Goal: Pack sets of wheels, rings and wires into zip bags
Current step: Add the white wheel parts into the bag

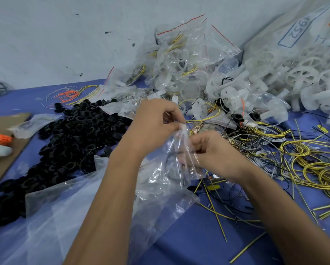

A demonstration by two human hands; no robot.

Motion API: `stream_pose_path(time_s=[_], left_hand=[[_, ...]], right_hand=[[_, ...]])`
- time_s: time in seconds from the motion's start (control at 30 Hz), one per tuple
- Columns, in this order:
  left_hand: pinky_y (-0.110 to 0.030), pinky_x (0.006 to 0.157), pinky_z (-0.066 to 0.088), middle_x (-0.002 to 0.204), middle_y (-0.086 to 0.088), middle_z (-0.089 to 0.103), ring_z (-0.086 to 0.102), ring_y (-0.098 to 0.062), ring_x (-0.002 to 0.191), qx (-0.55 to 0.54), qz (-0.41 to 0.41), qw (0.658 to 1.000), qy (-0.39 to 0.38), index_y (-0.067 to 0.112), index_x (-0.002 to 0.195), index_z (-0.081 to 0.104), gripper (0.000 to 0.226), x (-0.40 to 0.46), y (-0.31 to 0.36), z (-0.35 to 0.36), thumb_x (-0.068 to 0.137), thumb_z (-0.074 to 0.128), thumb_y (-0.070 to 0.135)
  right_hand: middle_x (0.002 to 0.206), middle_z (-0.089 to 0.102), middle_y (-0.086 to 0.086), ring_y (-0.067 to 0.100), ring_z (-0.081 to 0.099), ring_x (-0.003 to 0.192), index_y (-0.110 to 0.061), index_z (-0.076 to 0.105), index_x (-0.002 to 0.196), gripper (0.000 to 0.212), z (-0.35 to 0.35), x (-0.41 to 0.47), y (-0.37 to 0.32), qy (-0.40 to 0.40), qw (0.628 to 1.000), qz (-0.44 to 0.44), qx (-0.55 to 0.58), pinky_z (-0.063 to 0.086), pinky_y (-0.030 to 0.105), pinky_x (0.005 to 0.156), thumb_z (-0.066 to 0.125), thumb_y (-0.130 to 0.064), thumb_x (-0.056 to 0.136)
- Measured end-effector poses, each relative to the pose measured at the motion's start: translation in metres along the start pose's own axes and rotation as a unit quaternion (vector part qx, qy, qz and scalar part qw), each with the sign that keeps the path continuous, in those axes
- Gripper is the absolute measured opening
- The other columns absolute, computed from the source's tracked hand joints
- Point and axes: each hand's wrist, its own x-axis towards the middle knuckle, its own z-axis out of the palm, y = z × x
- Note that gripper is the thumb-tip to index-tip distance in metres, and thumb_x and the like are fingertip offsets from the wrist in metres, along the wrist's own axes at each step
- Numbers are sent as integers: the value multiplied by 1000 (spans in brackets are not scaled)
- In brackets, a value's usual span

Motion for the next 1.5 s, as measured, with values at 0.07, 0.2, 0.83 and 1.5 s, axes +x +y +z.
stream_pose_path(time_s=[0.07, 0.2, 0.83, 1.5], left_hand=[[-26, 70, 56, 78, 0, 74, 69, -17, 74, -7, 19, 999, -36, 18, 76, 77, 23, -1, 6, 7, 77, 81, -5], [-23, 67, 55, 76, 4, 73, 68, -12, 73, -13, 43, 997, -64, 10, 81, 78, 14, -2, 15, 21, 78, 79, -3], [-22, 66, 44, 82, 3, 67, 59, -8, 69, 143, -176, 974, -2, 18, 91, 71, 6, -7, -47, -18, 95, 67, 16], [-39, 102, 49, 129, -13, 62, 60, -34, 118, 260, -277, 919, -106, 22, 107, 68, 32, -17, -91, -27, 83, 71, 1]], right_hand=[[67, 70, 12, 15, 58, 56, -4, 75, 80, 8, -2, -3, -2, -41, 997, 9, -70, 48, 30, 49, 78, -6, 87], [85, 73, 4, 8, 71, 78, -19, 67, 90, 31, 6, -5, -12, 12, 992, -77, -99, 61, 34, 72, 78, 9, 81], [111, 65, 33, 48, 59, 111, 14, 64, 108, 24, 19, 1, 7, -108, 939, -17, -326, 46, 52, 99, 55, -4, 97], [70, 67, -1, 17, 59, 68, -15, 77, 80, 13, 16, 0, 0, -3, 921, -141, -363, 46, 29, 67, 69, -7, 85]])
